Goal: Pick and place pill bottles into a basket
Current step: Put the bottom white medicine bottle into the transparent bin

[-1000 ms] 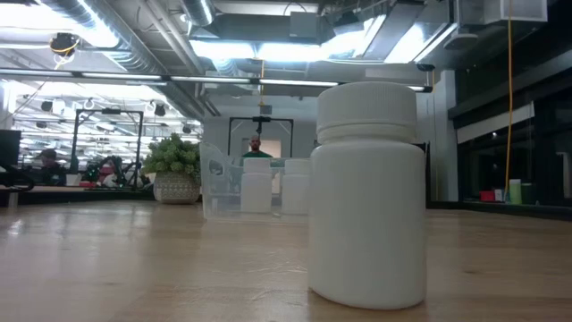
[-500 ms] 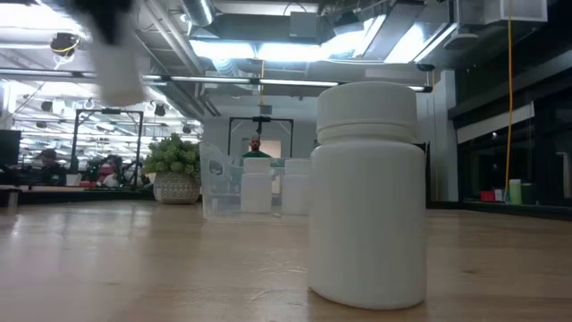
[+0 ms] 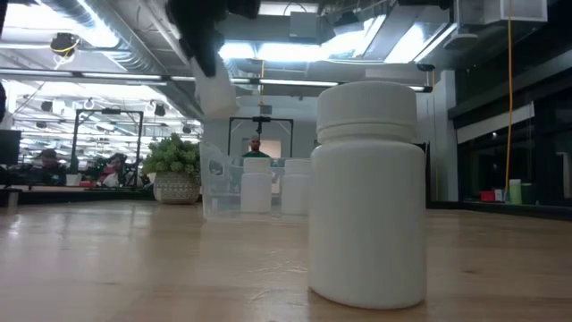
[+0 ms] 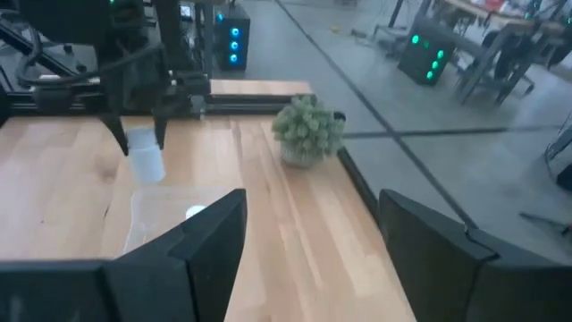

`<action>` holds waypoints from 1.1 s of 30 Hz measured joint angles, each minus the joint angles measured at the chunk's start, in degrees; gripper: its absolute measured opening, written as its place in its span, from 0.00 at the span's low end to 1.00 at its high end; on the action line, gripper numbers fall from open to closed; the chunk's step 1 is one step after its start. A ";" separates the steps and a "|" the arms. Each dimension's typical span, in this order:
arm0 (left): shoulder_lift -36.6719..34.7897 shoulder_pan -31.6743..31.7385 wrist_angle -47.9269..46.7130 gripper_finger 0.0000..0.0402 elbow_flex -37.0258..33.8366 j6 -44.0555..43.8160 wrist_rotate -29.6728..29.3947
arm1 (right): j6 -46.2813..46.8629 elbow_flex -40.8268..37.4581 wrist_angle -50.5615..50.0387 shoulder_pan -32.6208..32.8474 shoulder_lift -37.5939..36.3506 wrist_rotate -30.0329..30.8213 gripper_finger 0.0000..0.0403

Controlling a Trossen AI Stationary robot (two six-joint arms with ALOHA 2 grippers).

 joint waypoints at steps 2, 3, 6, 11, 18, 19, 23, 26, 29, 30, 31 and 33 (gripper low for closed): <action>0.00 0.79 1.67 0.41 0.00 2.14 0.50 | 0.48 0.00 -1.52 0.00 0.00 0.01 0.63; 0.00 1.07 2.51 0.41 0.00 2.84 0.61 | 0.92 0.00 -2.10 0.00 0.00 0.00 0.63; 0.19 1.74 4.59 0.41 0.01 4.41 2.05 | 2.01 0.00 -3.27 0.00 0.00 0.00 0.63; 4.05 2.07 3.74 0.41 2.63 7.82 3.65 | 3.00 0.00 -3.48 0.00 0.00 0.00 0.63; 13.27 2.05 0.88 0.41 10.60 15.85 3.61 | 2.98 0.00 -3.50 0.00 0.00 0.00 0.63; 14.12 2.05 0.12 0.41 11.13 16.65 3.61 | 2.98 0.00 -3.50 0.00 0.00 0.00 0.63; 16.61 2.05 -0.58 0.41 11.45 18.43 3.61 | 3.29 0.00 -3.91 0.17 -0.02 -0.05 0.63; 17.69 2.05 -1.61 0.41 11.47 18.94 3.58 | 3.82 0.00 -4.94 0.17 -0.01 -0.13 0.63; 18.90 2.05 -2.57 0.41 11.47 20.01 3.58 | 4.51 0.00 -5.62 0.15 -0.02 -0.17 0.63; 19.30 2.05 -3.10 0.41 11.47 20.34 3.58 | 4.51 0.00 -5.93 0.15 -0.02 -0.17 0.63; 19.60 2.05 -3.36 0.41 11.45 20.45 3.57 | 4.51 0.00 -6.13 0.15 -0.01 -0.17 0.63; 20.36 2.05 -3.26 0.41 11.45 20.58 3.72 | 4.51 0.00 -6.15 0.15 0.00 -0.17 0.63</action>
